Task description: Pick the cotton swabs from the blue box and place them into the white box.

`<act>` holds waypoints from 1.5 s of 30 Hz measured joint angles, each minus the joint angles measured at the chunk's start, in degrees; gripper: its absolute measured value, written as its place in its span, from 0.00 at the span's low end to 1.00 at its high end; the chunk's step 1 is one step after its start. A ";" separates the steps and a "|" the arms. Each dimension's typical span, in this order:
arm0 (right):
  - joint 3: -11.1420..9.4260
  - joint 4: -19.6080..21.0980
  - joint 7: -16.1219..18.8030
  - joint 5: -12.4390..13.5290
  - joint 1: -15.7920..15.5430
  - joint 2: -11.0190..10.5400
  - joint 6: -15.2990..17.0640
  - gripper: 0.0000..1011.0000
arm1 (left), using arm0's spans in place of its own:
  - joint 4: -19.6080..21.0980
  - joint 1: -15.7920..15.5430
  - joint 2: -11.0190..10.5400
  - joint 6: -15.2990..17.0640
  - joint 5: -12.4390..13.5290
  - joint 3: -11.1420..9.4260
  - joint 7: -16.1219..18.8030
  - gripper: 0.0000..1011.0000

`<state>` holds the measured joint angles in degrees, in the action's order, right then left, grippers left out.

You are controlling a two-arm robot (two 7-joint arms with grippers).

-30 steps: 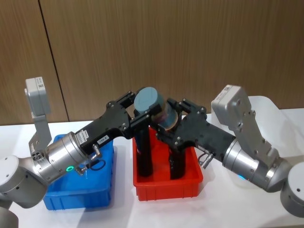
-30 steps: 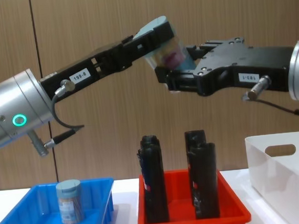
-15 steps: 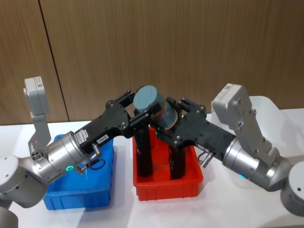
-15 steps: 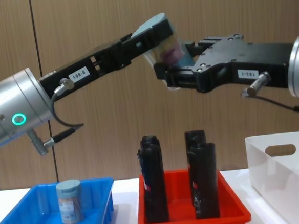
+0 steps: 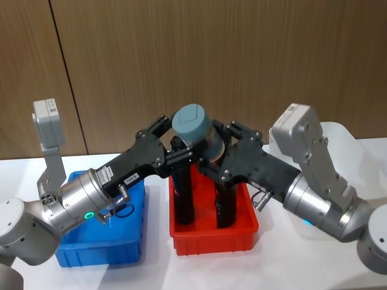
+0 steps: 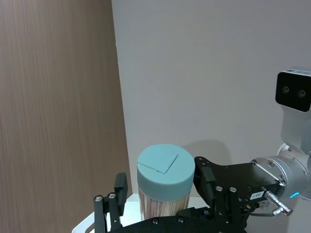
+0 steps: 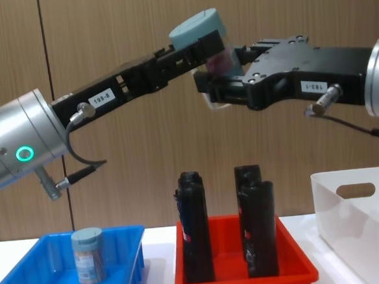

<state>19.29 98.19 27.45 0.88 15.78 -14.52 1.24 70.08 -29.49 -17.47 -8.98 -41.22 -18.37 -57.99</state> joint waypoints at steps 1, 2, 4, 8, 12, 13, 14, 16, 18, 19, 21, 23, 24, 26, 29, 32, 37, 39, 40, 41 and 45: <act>0.02 0.01 -0.01 0.04 -0.01 -0.03 -0.01 0.65 | 0.00 0.00 0.01 0.00 -0.01 0.00 0.00 0.96; 0.03 0.02 -0.02 0.07 -0.01 -0.05 -0.01 0.65 | 0.00 -0.01 0.01 0.00 -0.02 0.01 0.00 0.98; 0.05 0.02 -0.03 0.11 -0.02 -0.07 -0.03 0.65 | 0.00 -0.01 0.02 0.00 -0.03 0.01 0.00 0.99; 0.12 0.04 -0.07 0.18 -0.02 -0.13 -0.06 0.65 | 0.01 -0.02 0.02 -0.01 -0.05 0.03 0.00 0.99; 0.19 0.04 -0.12 0.23 -0.01 -0.17 -0.07 0.65 | 0.03 -0.03 0.02 -0.02 -0.08 0.03 0.00 0.99; 0.20 0.03 -0.14 0.24 0.00 -0.18 -0.07 0.65 | 0.03 -0.03 0.02 -0.02 -0.09 0.03 0.00 0.99; 0.20 0.02 -0.16 0.26 0.01 -0.19 -0.08 0.65 | 0.04 -0.03 0.02 -0.02 -0.09 0.03 0.00 0.99; 0.21 -0.10 -0.26 0.33 0.03 -0.21 -0.09 0.65 | 0.05 -0.04 0.02 -0.03 -0.11 0.03 0.00 0.99; 0.22 -0.33 -0.39 0.52 0.07 -0.25 -0.10 0.65 | 0.05 -0.04 0.02 -0.04 -0.12 0.04 0.00 0.99; 0.22 -0.46 -0.44 0.57 0.09 -0.26 -0.11 0.65 | 0.05 -0.03 0.02 -0.05 -0.12 0.03 0.00 0.99; 0.18 -0.77 -0.69 0.65 0.12 -0.31 -0.12 0.65 | 0.05 -0.04 0.02 -0.05 -0.13 0.03 0.00 0.99; 0.14 -1.12 -0.84 0.71 0.15 -0.35 -0.13 0.65 | 0.05 -0.03 0.02 -0.08 -0.13 0.04 0.01 0.99; 0.11 -1.29 -0.94 0.76 0.18 -0.37 -0.14 0.65 | 0.05 -0.03 0.02 -0.08 -0.13 0.04 0.01 0.99; -0.03 -2.08 -1.35 1.05 0.25 -0.46 -0.16 0.65 | 0.05 -0.04 0.02 -0.08 -0.13 0.04 0.01 0.99; -0.18 -2.86 -1.70 1.16 0.31 -0.52 -0.17 0.65 | 0.05 -0.04 0.02 -0.08 -0.13 0.04 0.02 0.99; -0.36 -3.92 -2.14 1.48 0.43 -0.62 -0.19 0.65 | 0.05 -0.04 0.02 -0.08 -0.13 0.04 0.03 0.99; -0.74 -6.02 -3.17 1.99 0.64 -0.78 -0.23 0.65 | 0.05 -0.03 0.02 -0.08 -0.13 0.04 0.03 0.99; -0.89 -6.68 -3.49 2.10 0.75 -0.83 -0.24 0.65 | 0.05 -0.03 0.02 -0.07 -0.12 0.04 0.04 0.99; -0.96 -6.99 -3.65 2.15 0.79 -0.86 -0.24 0.65 | 0.05 -0.03 0.02 -0.07 -0.12 0.04 0.03 0.99; -1.12 -7.66 -4.07 2.39 0.88 -0.92 -0.24 0.65 | 0.05 -0.04 0.02 -0.07 -0.12 0.04 0.03 0.99; -1.68 -9.49 -5.42 2.90 1.18 -1.11 -0.24 0.65 | 0.05 -0.03 0.02 -0.07 -0.12 0.04 0.04 0.99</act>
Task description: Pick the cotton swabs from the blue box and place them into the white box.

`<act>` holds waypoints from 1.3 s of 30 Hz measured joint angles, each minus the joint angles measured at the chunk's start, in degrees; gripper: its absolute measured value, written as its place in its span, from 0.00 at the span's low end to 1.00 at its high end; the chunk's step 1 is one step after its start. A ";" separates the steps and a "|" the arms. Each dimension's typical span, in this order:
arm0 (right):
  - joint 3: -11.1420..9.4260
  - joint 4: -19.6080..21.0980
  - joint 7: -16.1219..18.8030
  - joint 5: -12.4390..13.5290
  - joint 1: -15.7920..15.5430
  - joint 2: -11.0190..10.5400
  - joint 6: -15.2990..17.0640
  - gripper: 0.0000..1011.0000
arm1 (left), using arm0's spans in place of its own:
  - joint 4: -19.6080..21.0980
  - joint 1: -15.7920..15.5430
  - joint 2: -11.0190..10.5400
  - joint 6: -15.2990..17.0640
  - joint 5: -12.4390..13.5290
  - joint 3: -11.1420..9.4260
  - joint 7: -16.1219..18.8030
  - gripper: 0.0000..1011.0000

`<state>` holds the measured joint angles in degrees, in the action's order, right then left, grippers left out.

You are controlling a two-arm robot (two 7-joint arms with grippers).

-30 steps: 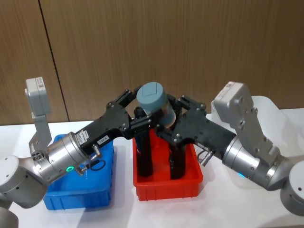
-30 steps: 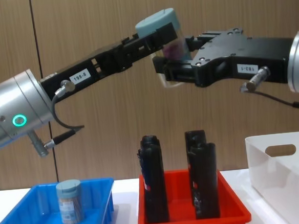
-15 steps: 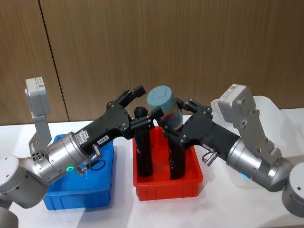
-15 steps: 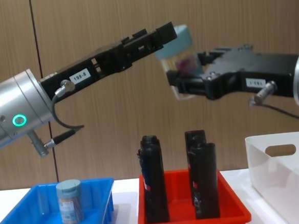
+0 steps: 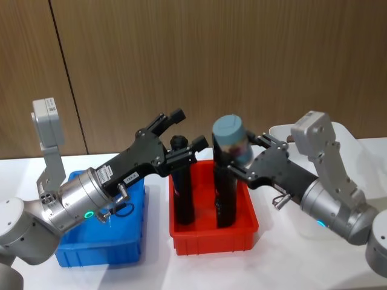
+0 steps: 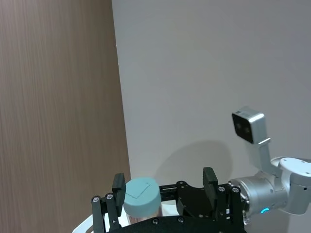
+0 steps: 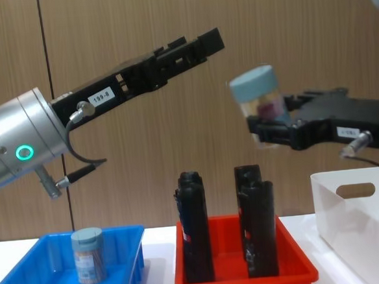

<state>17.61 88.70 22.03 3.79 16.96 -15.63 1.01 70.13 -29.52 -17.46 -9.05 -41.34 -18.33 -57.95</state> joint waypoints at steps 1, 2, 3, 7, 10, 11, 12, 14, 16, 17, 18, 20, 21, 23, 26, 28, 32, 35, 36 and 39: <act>0.00 0.00 0.00 0.00 0.00 0.00 0.00 0.65 | 0.00 0.00 0.00 0.00 0.00 0.00 0.00 0.99; -0.21 -0.61 -0.49 0.12 0.11 -0.07 0.02 0.65 | 0.00 0.00 0.00 0.00 0.00 0.00 0.00 0.99; -0.33 -0.91 -0.85 0.26 0.17 -0.11 0.03 0.65 | 0.00 0.00 0.00 0.00 0.00 0.00 0.00 0.99; -1.11 -2.65 -2.71 0.90 0.58 -0.37 0.08 0.65 | 0.00 0.00 0.00 0.00 0.00 0.00 0.00 0.99; -1.55 -3.58 -3.69 1.21 0.85 -0.52 0.10 0.65 | 0.00 0.00 0.00 0.00 0.00 0.00 0.00 0.99; -1.85 -4.16 -4.38 1.41 1.02 -0.62 0.11 0.65 | 0.00 0.00 0.00 0.00 0.00 0.00 0.00 0.99; -2.01 -4.45 -4.85 1.51 1.12 -0.66 0.11 0.65 | 0.00 0.00 0.00 0.00 0.00 0.00 0.00 0.99; -2.54 -5.49 -5.88 1.86 1.47 -0.83 0.13 0.65 | 0.00 0.00 0.00 0.00 0.00 0.00 0.00 0.99; -2.86 -6.13 -6.54 2.05 1.74 -0.92 0.15 0.65 | 0.00 0.00 0.00 0.00 0.00 0.00 0.00 0.99; -3.21 -6.83 -7.33 2.29 2.03 -1.00 0.18 0.65 | 0.00 0.00 0.00 0.00 0.00 0.00 0.00 0.99; -3.43 -7.38 -7.77 2.39 2.25 -1.05 0.22 0.65 | 0.00 0.00 0.00 0.00 0.00 0.00 0.00 0.99; -3.97 -8.80 -8.77 2.69 2.89 -1.18 0.32 0.65 | 0.00 0.00 0.00 0.00 0.00 0.00 0.00 0.99; -3.97 -8.80 -8.77 2.69 2.89 -1.18 0.32 0.65 | 0.00 0.00 0.00 0.00 0.00 0.00 0.00 0.99; -4.48 -10.37 -9.56 2.95 3.62 -1.25 0.44 0.65 | 0.00 0.00 0.00 0.00 0.00 0.00 0.00 0.99; -5.12 -13.02 -10.42 3.19 4.91 -1.25 0.49 0.65 | 0.00 0.00 0.00 0.00 0.00 0.00 0.00 0.99; -5.48 -15.01 -10.82 3.38 5.88 -1.19 0.49 0.65 | 0.00 0.00 0.00 0.00 0.00 -0.01 0.00 0.99; -5.97 -18.58 -11.19 3.58 7.53 -1.00 0.41 0.65 | 0.00 0.00 0.00 0.00 0.00 -0.01 0.00 0.99; -6.26 -21.30 -11.23 3.61 8.76 -0.86 0.31 0.65 | 0.00 0.00 0.00 0.00 0.00 0.00 0.00 0.99; -6.41 -22.91 -11.24 3.62 9.44 -0.76 0.24 0.65 | 0.00 0.00 0.00 0.00 0.00 -0.01 0.00 0.99; -6.58 -25.07 -11.22 3.65 10.36 -0.61 0.14 0.65 | 0.00 0.00 0.00 0.00 0.00 -0.01 0.00 0.99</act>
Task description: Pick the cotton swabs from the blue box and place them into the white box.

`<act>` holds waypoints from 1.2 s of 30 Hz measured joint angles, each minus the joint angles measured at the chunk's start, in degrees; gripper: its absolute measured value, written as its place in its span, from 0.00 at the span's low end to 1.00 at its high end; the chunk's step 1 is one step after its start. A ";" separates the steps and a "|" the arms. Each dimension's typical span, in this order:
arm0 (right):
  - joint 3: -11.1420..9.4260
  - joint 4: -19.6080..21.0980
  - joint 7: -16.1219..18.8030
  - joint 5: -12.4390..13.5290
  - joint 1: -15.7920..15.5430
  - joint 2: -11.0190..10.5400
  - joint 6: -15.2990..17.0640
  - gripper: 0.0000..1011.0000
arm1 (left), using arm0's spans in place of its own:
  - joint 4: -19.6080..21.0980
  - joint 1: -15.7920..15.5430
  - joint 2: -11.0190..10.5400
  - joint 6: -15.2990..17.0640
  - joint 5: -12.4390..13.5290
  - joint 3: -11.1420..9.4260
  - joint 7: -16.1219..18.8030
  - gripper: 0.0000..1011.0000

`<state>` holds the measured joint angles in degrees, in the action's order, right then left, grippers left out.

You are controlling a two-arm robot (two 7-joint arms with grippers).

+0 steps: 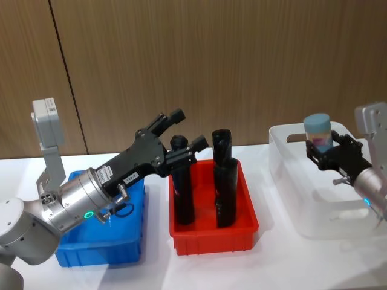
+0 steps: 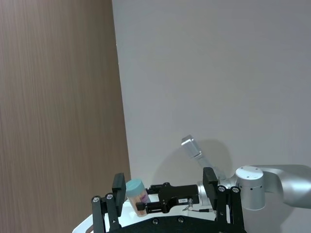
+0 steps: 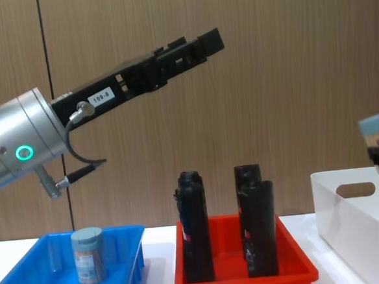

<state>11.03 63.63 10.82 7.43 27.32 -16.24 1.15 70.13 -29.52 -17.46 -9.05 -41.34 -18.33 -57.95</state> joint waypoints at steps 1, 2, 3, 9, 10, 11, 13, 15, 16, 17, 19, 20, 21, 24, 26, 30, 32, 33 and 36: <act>-0.09 -1.30 0.05 0.01 0.53 0.07 -0.07 0.65 | 0.00 0.00 0.00 0.00 0.00 0.00 0.00 0.99; -0.13 -1.95 0.11 0.01 0.78 0.10 -0.12 0.65 | 0.00 0.00 0.00 0.00 0.00 0.00 0.00 0.99; -0.19 -2.77 0.15 0.02 1.12 0.15 -0.18 0.65 | 0.00 0.00 0.00 0.00 0.00 0.00 0.00 0.99; -0.49 -7.24 0.86 0.02 2.92 0.41 -0.79 0.69 | 0.00 0.00 0.00 0.00 0.00 0.00 0.00 0.99; -0.49 -7.24 0.86 0.02 2.92 0.41 -0.79 0.72 | 0.00 0.00 0.00 0.00 0.00 0.00 0.00 0.99; -0.51 -7.61 0.94 0.02 3.07 0.43 -0.85 0.74 | 0.00 0.00 0.00 0.00 0.00 0.00 0.00 0.99; -0.64 -8.91 1.16 0.02 3.57 0.49 -1.09 0.80 | 0.00 0.00 0.00 0.00 0.00 0.00 0.00 0.99; -0.69 -9.43 1.29 0.02 3.75 0.51 -1.22 0.84 | 0.00 0.00 0.00 0.00 0.00 0.00 0.00 0.99; -0.72 -9.73 1.34 0.02 3.85 0.52 -1.29 0.86 | 0.00 0.00 0.00 0.00 0.00 0.00 0.00 0.99; -0.76 -10.11 1.41 0.02 4.00 0.53 -1.41 0.91 | 0.00 0.00 0.00 0.00 0.00 0.00 0.00 0.99; -0.81 -10.49 1.46 0.04 4.13 0.54 -1.56 0.93 | 0.00 0.00 0.00 0.00 0.00 0.00 0.00 0.99; -0.87 -10.75 1.51 0.07 4.20 0.54 -1.72 0.97 | 0.00 0.00 0.00 0.00 0.00 0.00 0.00 0.99; -0.89 -10.84 1.54 0.10 4.22 0.54 -1.79 0.99 | 0.00 0.00 0.00 0.00 0.00 0.00 -0.01 0.99; -0.99 -11.20 1.66 0.27 4.28 0.54 -2.02 0.99 | 0.00 0.00 0.00 0.00 0.00 0.00 -0.01 0.99; -1.03 -11.31 1.72 0.33 4.29 0.53 -2.12 0.99 | 0.00 0.00 0.00 0.00 0.00 0.00 -0.01 0.99; -1.13 -11.53 1.79 0.38 4.31 0.51 -2.29 0.99 | 0.00 0.00 0.00 0.00 0.00 0.00 0.00 0.99; -1.17 -11.62 1.82 0.40 4.32 0.51 -2.36 0.99 | 0.00 0.00 0.00 0.00 0.00 0.00 0.00 0.99; -1.18 -11.65 1.82 0.41 4.32 0.51 -2.38 0.99 | 0.00 0.00 0.00 0.00 0.00 0.00 0.00 0.99; -1.23 -11.78 1.85 0.44 4.33 0.48 -2.49 0.99 | 0.00 0.00 0.00 0.00 0.00 0.00 -0.01 0.99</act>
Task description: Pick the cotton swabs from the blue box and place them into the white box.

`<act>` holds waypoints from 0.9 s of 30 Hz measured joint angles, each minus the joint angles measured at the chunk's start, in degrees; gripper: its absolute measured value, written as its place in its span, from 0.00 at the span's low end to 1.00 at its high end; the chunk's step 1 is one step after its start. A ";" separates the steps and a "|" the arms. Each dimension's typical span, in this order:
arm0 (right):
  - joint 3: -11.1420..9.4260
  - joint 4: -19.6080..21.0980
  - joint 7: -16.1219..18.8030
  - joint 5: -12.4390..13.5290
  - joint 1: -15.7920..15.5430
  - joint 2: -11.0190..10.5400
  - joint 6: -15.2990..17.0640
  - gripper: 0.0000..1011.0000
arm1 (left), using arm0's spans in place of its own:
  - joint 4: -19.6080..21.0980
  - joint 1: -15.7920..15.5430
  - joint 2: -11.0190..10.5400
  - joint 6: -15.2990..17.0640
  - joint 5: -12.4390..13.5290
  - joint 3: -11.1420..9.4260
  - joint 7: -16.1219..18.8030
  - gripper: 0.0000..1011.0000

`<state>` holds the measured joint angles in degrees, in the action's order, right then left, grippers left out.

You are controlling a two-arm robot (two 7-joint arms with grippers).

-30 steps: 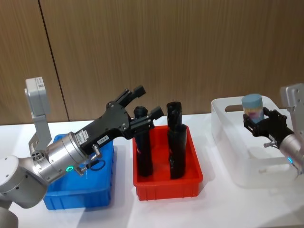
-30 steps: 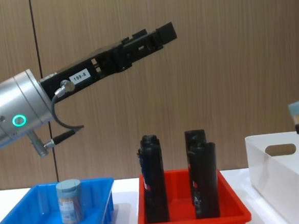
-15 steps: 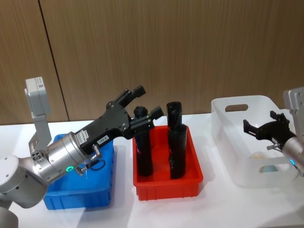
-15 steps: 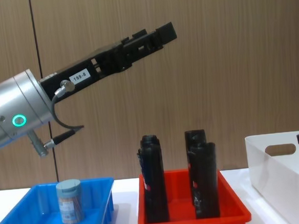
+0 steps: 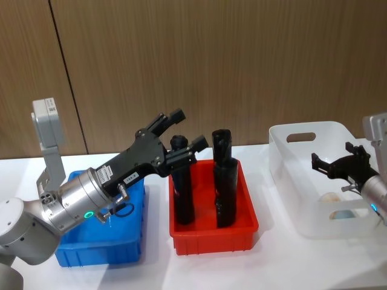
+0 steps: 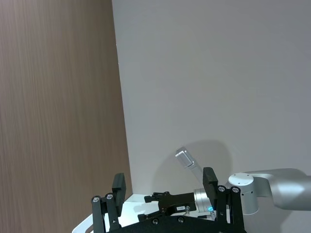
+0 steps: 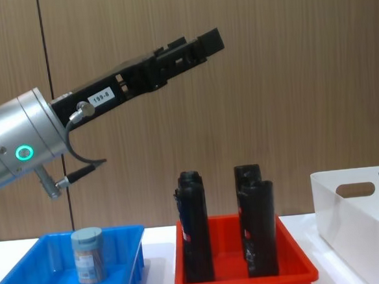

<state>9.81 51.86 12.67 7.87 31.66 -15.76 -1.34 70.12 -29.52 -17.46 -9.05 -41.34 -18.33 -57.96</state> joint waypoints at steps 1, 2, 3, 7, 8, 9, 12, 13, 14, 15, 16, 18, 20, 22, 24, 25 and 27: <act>-0.01 -0.01 0.01 0.01 0.00 0.00 -0.02 0.99 | 0.00 0.00 0.00 0.00 0.00 0.00 0.00 0.99; -0.02 -0.03 0.01 0.01 0.00 -0.01 -0.03 0.99 | 0.00 0.00 0.00 0.00 0.00 0.00 0.00 0.99; -0.02 -0.05 0.02 0.02 0.00 -0.01 -0.05 0.99 | 0.00 0.00 0.00 0.00 0.00 0.00 0.00 0.99; -0.06 -0.13 0.04 0.05 0.01 -0.03 -0.12 0.99 | 0.00 0.00 0.00 0.00 0.00 0.00 0.00 0.99; -0.06 -0.15 0.04 0.05 0.00 -0.04 -0.13 0.99 | 0.00 0.00 0.00 0.00 0.00 0.00 0.00 0.99; -0.07 -0.17 0.05 0.06 0.01 -0.05 -0.15 0.99 | 0.00 0.00 0.00 0.00 0.00 0.00 0.00 0.99; -0.09 -0.20 0.06 0.07 0.01 -0.05 -0.17 0.99 | 0.00 0.00 0.00 0.00 0.00 0.00 0.00 0.99; -0.10 -0.20 0.07 0.08 0.01 -0.05 -0.17 0.99 | 0.00 0.00 0.00 0.00 0.00 0.00 0.00 0.99; -0.10 -0.20 0.07 0.08 0.01 -0.05 -0.18 0.99 | 0.00 0.00 0.00 0.00 0.00 0.00 0.00 0.99; -0.09 -0.21 0.07 0.09 0.01 -0.05 -0.17 0.99 | 0.00 0.00 0.00 0.00 0.00 0.00 0.00 0.99; -0.10 -0.16 0.07 0.12 -0.03 -0.06 -0.17 0.99 | 0.01 0.03 0.00 0.00 0.03 -0.01 0.03 0.99; -0.09 0.06 0.07 0.17 -0.18 -0.07 -0.18 0.99 | 0.08 0.10 -0.02 0.01 0.13 -0.03 0.21 0.99; -0.07 0.69 0.01 0.29 -0.57 -0.12 -0.17 0.99 | 0.32 0.26 -0.07 0.08 0.41 -0.10 0.84 0.99; 0.01 1.67 -0.12 0.44 -1.23 -0.18 -0.13 0.99 | 0.72 0.53 -0.14 0.23 0.88 -0.23 1.82 0.99; 0.05 2.52 -0.32 0.56 -1.79 -0.25 -0.06 0.99 | 1.25 0.90 -0.25 0.46 1.60 -0.40 3.10 0.99; 0.09 3.04 -0.41 0.65 -2.10 -0.28 -0.02 0.99 | 1.25 0.90 -0.25 0.46 1.60 -0.40 3.10 0.99; 0.19 4.45 -0.67 0.90 -3.06 -0.37 0.11 0.99 | 1.90 1.35 -0.38 0.74 2.43 -0.63 4.73 0.99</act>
<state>10.00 56.30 12.00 8.77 28.60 -16.14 -1.22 72.02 -28.16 -17.83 -8.30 -38.91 -18.96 -53.23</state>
